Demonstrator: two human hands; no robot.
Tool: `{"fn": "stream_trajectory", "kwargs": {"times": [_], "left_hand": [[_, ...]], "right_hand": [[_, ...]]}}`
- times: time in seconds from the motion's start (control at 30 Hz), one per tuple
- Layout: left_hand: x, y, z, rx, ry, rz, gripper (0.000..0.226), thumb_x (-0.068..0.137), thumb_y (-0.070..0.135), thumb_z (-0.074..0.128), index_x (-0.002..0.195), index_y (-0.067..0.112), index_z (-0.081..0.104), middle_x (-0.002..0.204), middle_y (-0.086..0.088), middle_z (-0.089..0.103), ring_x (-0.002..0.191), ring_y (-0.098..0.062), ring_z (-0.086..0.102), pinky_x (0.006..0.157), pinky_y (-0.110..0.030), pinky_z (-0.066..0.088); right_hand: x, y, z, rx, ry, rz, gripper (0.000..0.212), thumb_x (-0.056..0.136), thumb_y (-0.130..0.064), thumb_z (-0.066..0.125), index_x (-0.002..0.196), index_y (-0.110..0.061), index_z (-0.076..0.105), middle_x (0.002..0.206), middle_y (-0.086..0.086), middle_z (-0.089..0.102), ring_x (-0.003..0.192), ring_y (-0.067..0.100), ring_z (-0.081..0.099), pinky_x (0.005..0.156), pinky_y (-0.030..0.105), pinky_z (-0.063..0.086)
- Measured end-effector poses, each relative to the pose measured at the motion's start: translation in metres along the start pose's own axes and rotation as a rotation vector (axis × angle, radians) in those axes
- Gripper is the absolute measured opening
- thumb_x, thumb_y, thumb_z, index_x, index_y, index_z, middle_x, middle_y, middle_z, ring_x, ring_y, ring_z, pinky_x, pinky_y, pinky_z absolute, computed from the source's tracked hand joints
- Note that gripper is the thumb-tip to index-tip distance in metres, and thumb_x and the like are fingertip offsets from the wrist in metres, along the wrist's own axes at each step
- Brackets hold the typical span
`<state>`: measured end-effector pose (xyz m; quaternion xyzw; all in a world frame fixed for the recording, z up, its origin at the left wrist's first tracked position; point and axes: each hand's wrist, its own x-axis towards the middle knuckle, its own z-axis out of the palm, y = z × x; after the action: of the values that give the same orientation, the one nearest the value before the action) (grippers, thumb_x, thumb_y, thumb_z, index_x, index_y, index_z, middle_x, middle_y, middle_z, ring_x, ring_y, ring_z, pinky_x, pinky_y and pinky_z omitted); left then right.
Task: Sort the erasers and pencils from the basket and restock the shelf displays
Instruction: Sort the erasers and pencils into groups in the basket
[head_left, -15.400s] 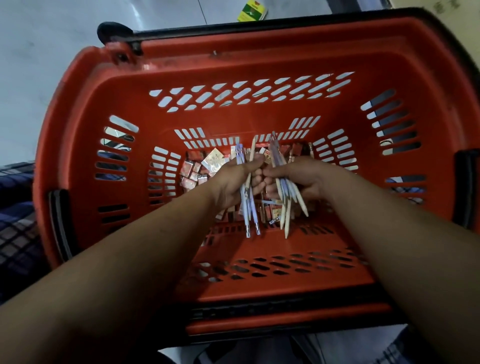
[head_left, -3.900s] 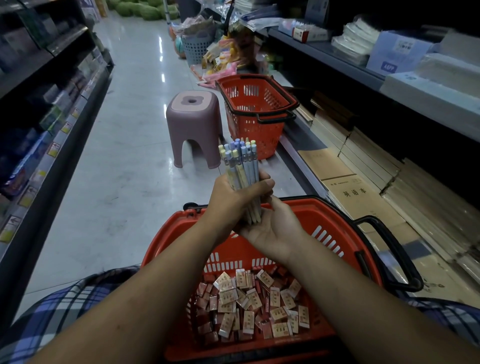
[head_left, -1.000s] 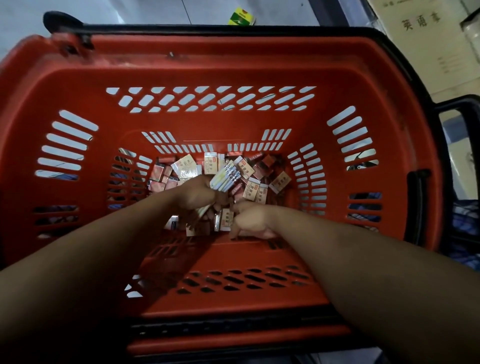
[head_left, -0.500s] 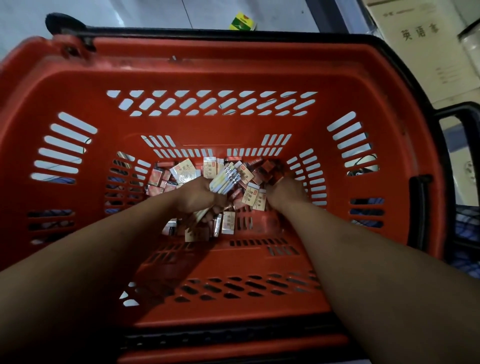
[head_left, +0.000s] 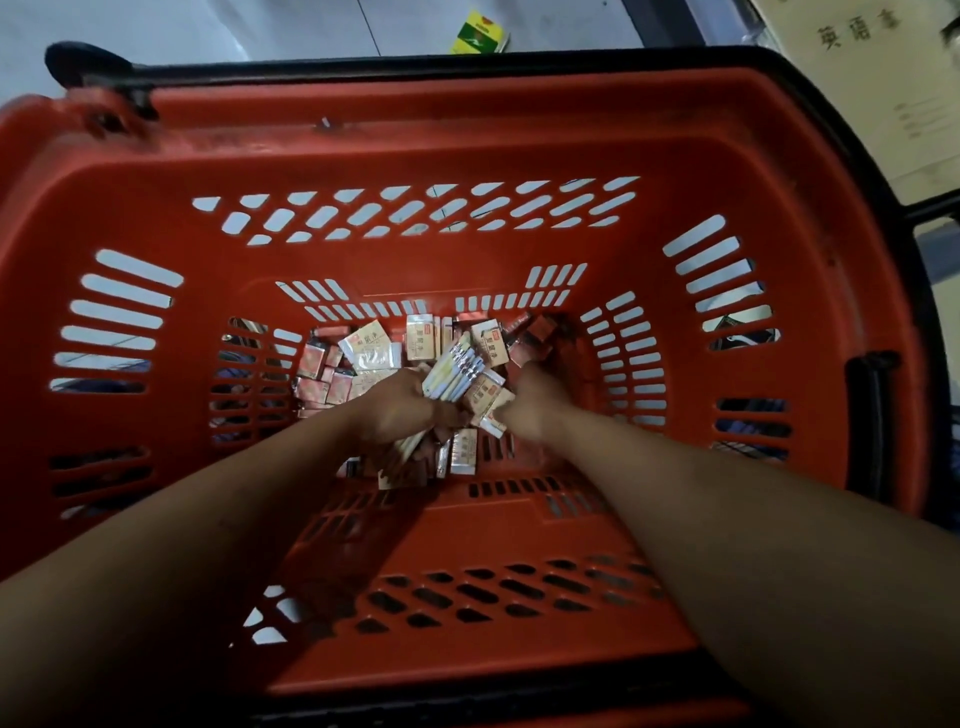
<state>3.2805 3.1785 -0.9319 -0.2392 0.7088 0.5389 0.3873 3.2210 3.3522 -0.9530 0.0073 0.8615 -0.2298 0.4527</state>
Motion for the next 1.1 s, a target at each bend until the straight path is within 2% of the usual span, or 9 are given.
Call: {"fn": "stream_trajectory", "kwargs": {"times": [0.2,0.3,0.43,0.53,0.6,0.7,0.77,0.83,1.1], "left_hand": [[0.0,0.003,-0.001,-0.066,0.086,0.032,0.019,0.083,-0.006,0.065,0.068,0.004,0.069,0.058,-0.011,0.068,0.049,-0.023,0.061,0.047,-0.024,0.05],[0.003,0.001,-0.011,-0.119,0.162,0.007,0.015,0.083,0.007,0.072,0.076,-0.006,0.072,0.068,-0.019,0.071,0.059,-0.026,0.064,0.055,-0.023,0.051],[0.007,0.0,-0.012,-0.137,0.167,0.014,0.025,0.084,0.015,0.073,0.074,-0.008,0.071,0.073,-0.026,0.07,0.059,-0.026,0.064,0.063,-0.027,0.049],[0.007,0.001,-0.008,-0.111,0.126,0.02,0.031,0.085,0.015,0.073,0.075,-0.013,0.067,0.072,-0.029,0.069,0.057,-0.029,0.061,0.056,-0.025,0.051],[0.008,0.0,-0.009,-0.098,0.127,0.019,0.033,0.086,0.016,0.073,0.081,-0.016,0.067,0.076,-0.029,0.069,0.061,-0.03,0.062,0.054,-0.023,0.05],[0.009,-0.002,-0.012,-0.069,0.144,0.009,0.034,0.089,0.023,0.075,0.08,-0.01,0.071,0.074,-0.021,0.073,0.059,-0.025,0.066,0.056,-0.023,0.05],[0.009,-0.003,-0.013,-0.08,0.132,0.003,0.033,0.089,0.026,0.076,0.078,-0.005,0.071,0.068,-0.014,0.072,0.052,-0.021,0.064,0.055,-0.026,0.051],[0.009,-0.004,-0.013,-0.092,0.126,0.001,0.028,0.088,0.022,0.077,0.077,-0.003,0.07,0.066,-0.013,0.07,0.049,-0.023,0.061,0.053,-0.029,0.051],[0.009,-0.003,-0.012,-0.12,0.11,0.042,0.043,0.091,0.028,0.074,0.077,-0.012,0.067,0.07,-0.027,0.067,0.05,-0.028,0.058,0.053,-0.029,0.051]], "right_hand": [[-0.007,-0.032,0.023,0.215,-0.123,-0.176,0.04,0.088,0.008,0.056,0.124,-0.008,0.064,0.109,0.009,0.069,0.099,0.029,0.068,0.077,0.034,0.059],[-0.008,-0.039,0.026,0.276,-0.171,-0.12,0.035,0.091,0.015,0.05,0.122,0.002,0.059,0.096,0.017,0.065,0.082,0.029,0.064,0.061,0.023,0.056],[-0.003,-0.03,0.026,0.145,-0.016,-0.111,0.035,0.088,-0.001,0.071,0.12,-0.004,0.057,0.11,0.014,0.063,0.101,0.032,0.066,0.086,0.044,0.059],[-0.002,-0.023,0.013,0.034,0.056,-0.152,0.015,0.089,-0.023,0.075,0.089,-0.014,0.063,0.082,0.001,0.061,0.077,0.02,0.064,0.065,0.033,0.053],[0.003,-0.017,0.002,0.027,0.193,-0.162,0.031,0.095,-0.033,0.064,0.068,-0.019,0.056,0.065,-0.004,0.057,0.057,0.012,0.055,0.051,0.023,0.035],[0.009,-0.014,-0.017,0.051,0.458,-0.116,0.019,0.097,-0.031,0.054,0.096,-0.015,0.064,0.095,0.006,0.067,0.077,0.016,0.063,0.059,0.023,0.043],[0.016,-0.009,-0.024,0.04,0.465,-0.048,0.046,0.097,-0.031,0.059,0.137,-0.01,0.049,0.132,0.015,0.053,0.111,0.028,0.06,0.084,0.035,0.053],[0.019,-0.006,-0.027,0.076,0.373,-0.009,0.067,0.094,-0.028,0.065,0.151,-0.013,0.032,0.145,0.018,0.041,0.127,0.034,0.052,0.099,0.042,0.05],[0.011,-0.019,-0.003,0.103,0.059,-0.061,0.045,0.085,-0.01,0.073,0.122,-0.014,0.047,0.098,-0.007,0.057,0.092,0.014,0.059,0.073,0.027,0.046]]}}
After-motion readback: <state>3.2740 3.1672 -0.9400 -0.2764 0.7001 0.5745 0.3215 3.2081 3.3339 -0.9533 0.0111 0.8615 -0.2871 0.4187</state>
